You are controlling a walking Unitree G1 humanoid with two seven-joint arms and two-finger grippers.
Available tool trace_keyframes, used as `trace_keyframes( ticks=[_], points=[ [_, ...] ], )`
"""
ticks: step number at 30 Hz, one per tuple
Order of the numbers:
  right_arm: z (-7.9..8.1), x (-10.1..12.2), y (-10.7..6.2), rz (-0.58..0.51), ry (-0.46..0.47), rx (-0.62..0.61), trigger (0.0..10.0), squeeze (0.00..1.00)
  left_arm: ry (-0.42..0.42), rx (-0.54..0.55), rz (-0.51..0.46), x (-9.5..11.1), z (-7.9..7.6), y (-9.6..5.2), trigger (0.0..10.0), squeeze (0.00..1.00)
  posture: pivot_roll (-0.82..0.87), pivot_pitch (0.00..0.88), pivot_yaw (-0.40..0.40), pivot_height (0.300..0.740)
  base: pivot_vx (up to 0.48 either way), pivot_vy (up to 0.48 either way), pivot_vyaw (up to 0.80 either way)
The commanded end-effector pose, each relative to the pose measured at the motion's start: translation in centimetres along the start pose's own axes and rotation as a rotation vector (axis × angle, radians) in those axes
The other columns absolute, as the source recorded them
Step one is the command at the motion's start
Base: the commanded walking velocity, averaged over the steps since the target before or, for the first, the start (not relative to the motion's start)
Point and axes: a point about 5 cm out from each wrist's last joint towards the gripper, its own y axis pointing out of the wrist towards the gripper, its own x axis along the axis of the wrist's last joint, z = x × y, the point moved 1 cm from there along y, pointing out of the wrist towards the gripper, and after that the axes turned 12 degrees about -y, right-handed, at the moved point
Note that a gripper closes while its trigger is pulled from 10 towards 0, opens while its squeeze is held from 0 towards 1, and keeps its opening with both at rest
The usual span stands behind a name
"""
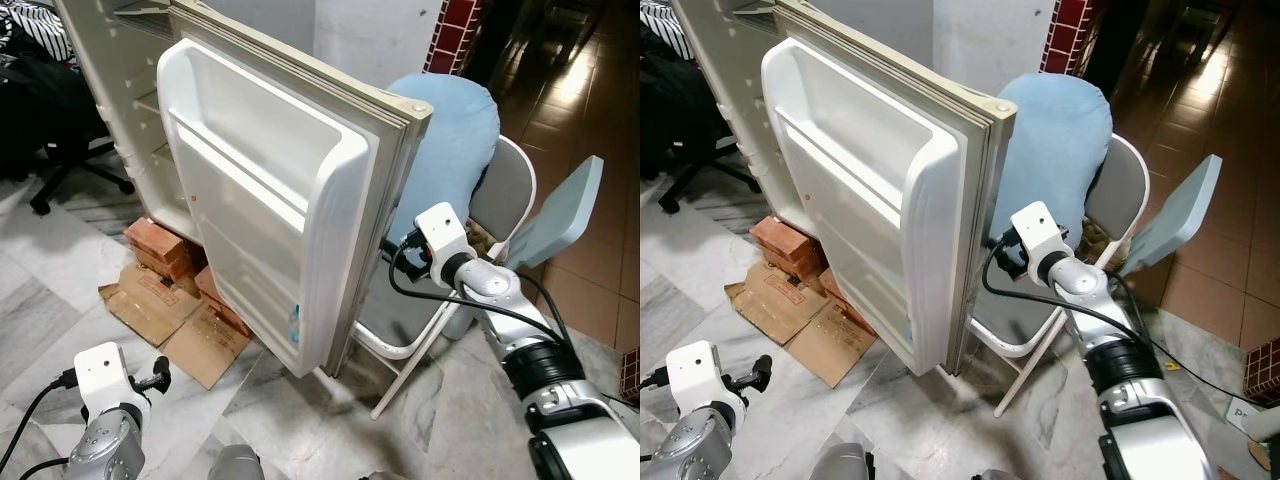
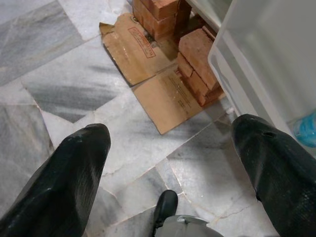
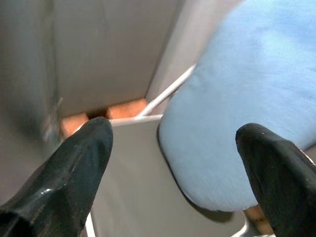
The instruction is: Restocking fridge
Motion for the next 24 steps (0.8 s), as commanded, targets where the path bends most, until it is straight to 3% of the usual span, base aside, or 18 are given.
trace_keyframes(
  ticks=[1,4,5,8,11,14,17,20,24],
  points=[
    [-0.4,1.9,0.2,-0.087,0.11,-0.04,10.0,0.0,0.015,-0.007,-0.008,0.4,-0.2,0.1,10.0,0.0,0.1,0.0,-0.019,0.74,0.0,0.0,0.0],
    [2.0,5.2,0.1,-0.236,0.35,0.116,10.0,0.0,0.022,-0.017,-0.005,0.3,-0.5,0.2,10.0,0.0,0.09,0.0,-0.019,0.74,0.0,0.0,0.0],
    [3.4,7.0,-0.6,-0.319,0.417,0.257,10.0,0.0,0.013,-0.015,0.001,0.2,-0.4,0.2,10.0,0.0,0.09,0.0,-0.019,0.74,0.0,0.0,0.0],
    [5.6,9.9,-3.0,-0.452,0.474,0.562,10.0,0.0,-0.016,-0.003,0.02,-0.1,-0.3,0.2,10.0,0.0,0.09,0.0,-0.022,0.74,0.0,0.0,0.0],
    [6.0,10.2,-3.9,-0.476,0.442,0.656,10.0,0.0,-0.025,-0.004,0.034,-0.2,-0.3,0.3,10.0,0.0,0.09,0.0,-0.024,0.74,0.0,0.0,0.0],
    [5.8,9.6,-3.9,-0.458,0.374,0.646,10.0,0.0,-0.03,-0.003,0.058,-0.6,-0.2,0.4,10.0,0.0,0.09,0.0,-0.026,0.74,0.0,0.0,0.0],
    [4.7,7.5,-2.2,-0.354,0.283,0.487,10.0,0.0,-0.022,0.006,0.105,-1.3,-0.1,0.5,10.0,0.0,0.09,0.0,-0.025,0.74,0.0,0.0,0.0],
    [4.0,7.0,-1.8,-0.323,0.27,0.423,10.0,0.0,-0.003,-0.008,0.148,-1.8,-0.1,0.5,10.0,0.0,0.1,0.0,-0.027,0.74,0.0,0.0,0.0],
    [4.2,7.0,-1.9,-0.307,0.252,0.439,10.0,0.0,0.033,-0.034,0.171,-2.2,0.1,0.2,10.0,0.0,0.1,0.0,-0.027,0.74,0.0,0.0,0.0]
  ],
)
